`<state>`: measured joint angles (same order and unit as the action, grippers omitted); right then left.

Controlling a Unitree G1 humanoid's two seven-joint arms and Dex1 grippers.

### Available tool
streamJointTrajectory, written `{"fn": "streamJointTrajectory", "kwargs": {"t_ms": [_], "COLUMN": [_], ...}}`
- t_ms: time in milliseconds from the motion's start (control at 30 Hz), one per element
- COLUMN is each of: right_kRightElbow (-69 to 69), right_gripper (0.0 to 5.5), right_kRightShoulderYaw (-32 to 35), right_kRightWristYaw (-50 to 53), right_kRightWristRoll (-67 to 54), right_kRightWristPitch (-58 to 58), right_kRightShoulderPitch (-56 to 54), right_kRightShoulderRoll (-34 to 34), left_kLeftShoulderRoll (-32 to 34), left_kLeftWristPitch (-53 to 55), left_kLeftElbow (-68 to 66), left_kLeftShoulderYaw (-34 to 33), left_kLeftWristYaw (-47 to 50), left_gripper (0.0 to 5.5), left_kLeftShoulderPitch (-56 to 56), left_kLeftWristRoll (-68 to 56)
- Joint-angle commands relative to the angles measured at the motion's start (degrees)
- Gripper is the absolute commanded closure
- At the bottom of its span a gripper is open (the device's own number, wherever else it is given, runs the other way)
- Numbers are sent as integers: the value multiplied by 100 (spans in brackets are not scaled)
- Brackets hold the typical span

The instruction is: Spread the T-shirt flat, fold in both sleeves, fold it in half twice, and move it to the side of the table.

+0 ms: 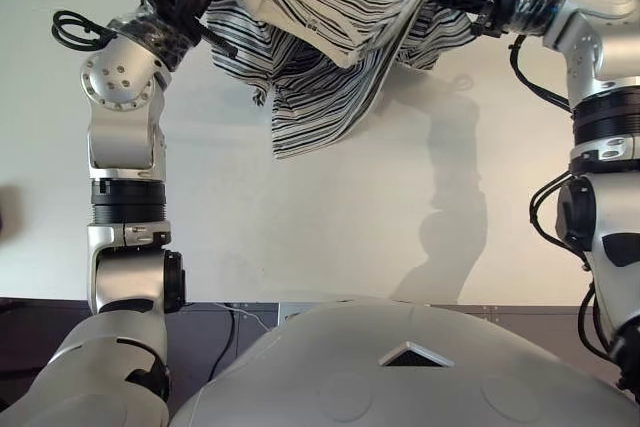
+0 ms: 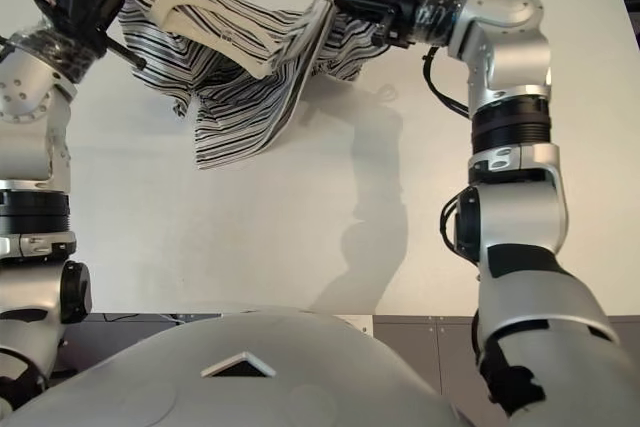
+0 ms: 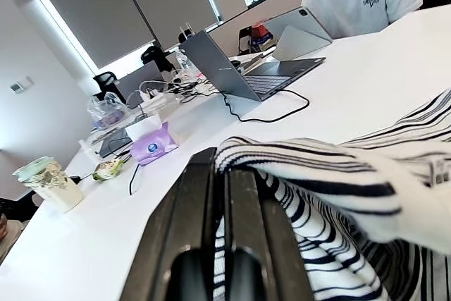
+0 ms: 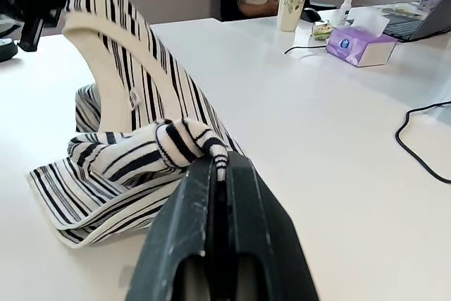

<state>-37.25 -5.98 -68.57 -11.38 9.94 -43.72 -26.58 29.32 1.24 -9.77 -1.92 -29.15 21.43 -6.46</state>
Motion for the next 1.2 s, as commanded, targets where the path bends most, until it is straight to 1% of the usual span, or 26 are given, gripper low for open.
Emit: {"fn": "streamJointTrajectory", "kwargs": {"t_ms": [33, 133, 200, 300, 333, 467, 500, 700, 967, 1200], "right_kRightElbow": [922, 1842, 2220, 2095, 2059, 1674, 1606, 1510, 2111, 2035], "right_gripper": [540, 540, 540, 540, 516, 463, 457, 457, 457, 457], "right_kRightShoulderYaw": [-249, -221, -244, -385, -448, -795, -821, -812, -783, -941], "right_kRightWristYaw": [-968, -1565, -1596, -1259, -1216, -997, -970, -1083, -1500, -1114], "right_kRightWristRoll": [-2, -235, -272, 40, 121, 673, 734, 748, 527, 769], "right_kRightWristPitch": [34, 263, 311, 44, -77, -675, -732, -843, -720, -843], "right_kRightShoulderPitch": [906, 1613, 1960, 2179, 2238, 2375, 2377, 2315, 2415, 2517], "right_kRightShoulderRoll": [-757, -1310, -1425, -1306, -1286, -1336, -1349, -1444, -1719, -1561], "left_kLeftShoulderRoll": [-122, -367, -507, -556, -550, -505, -497, -447, -439, -402], "left_kLeftWristPitch": [607, 1335, 1649, 1799, 1815, 1824, 1826, 1828, 1854, 1925], "left_kLeftElbow": [1036, 2441, 2969, 2989, 2982, 2945, 2940, 2932, 2970, 3006], "left_kLeftShoulderYaw": [94, 540, 755, 640, 613, 604, 592, 532, 563, 592], "left_kLeftWristYaw": [-273, -214, -93, 75, 87, 70, 66, 72, 75, 9], "left_gripper": [538, 538, 538, 538, 540, 540, 540, 540, 540, 540], "left_kLeftShoulderPitch": [-529, -1438, -1882, -2089, -2097, -2058, -2059, -2135, -2205, -2183], "left_kLeftWristRoll": [-405, -680, -721, -666, -659, -622, -621, -604, -568, -582]}}
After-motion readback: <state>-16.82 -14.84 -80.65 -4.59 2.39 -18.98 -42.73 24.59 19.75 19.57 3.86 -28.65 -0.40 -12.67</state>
